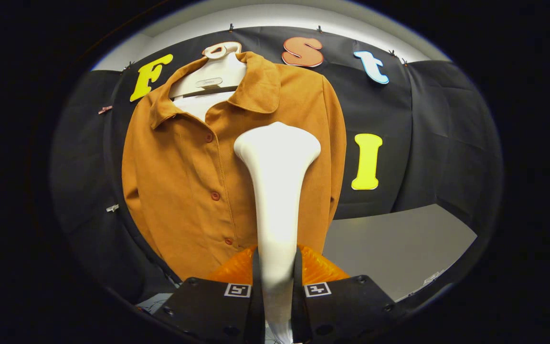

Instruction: Iron the clothes twice with a garment steamer, once on the left side and once on the right side.

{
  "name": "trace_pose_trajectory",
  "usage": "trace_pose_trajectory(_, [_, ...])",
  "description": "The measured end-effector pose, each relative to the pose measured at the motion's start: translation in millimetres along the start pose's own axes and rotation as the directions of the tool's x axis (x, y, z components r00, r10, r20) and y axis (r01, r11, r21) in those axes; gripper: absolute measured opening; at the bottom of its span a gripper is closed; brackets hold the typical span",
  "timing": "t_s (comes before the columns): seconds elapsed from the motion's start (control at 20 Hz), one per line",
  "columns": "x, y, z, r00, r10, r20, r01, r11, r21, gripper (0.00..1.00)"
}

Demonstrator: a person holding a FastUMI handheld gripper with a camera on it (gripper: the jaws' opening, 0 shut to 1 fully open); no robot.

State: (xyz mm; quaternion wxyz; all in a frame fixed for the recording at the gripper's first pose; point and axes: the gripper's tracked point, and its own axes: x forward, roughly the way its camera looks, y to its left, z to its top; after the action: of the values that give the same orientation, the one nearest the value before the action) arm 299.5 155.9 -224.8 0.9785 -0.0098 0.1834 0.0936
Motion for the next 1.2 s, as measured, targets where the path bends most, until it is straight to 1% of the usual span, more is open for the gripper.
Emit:
trace_pose_trajectory(0.15, [7.3,-0.8,-16.5,1.000,-0.002,-0.004,0.002,1.000,0.010,0.26])
trace_pose_trajectory(0.4, [14.6,-0.7,-55.5,0.999,0.009,-0.049,-0.008,1.000,0.012,0.26])
trace_pose_trajectory(0.65, [17.5,-3.7,-91.8,0.999,0.011,-0.047,-0.010,1.000,0.015,0.26])
trace_pose_trajectory(1.2, [22.8,-12.6,-187.5,0.992,-0.008,-0.129,0.006,1.000,-0.009,0.25])
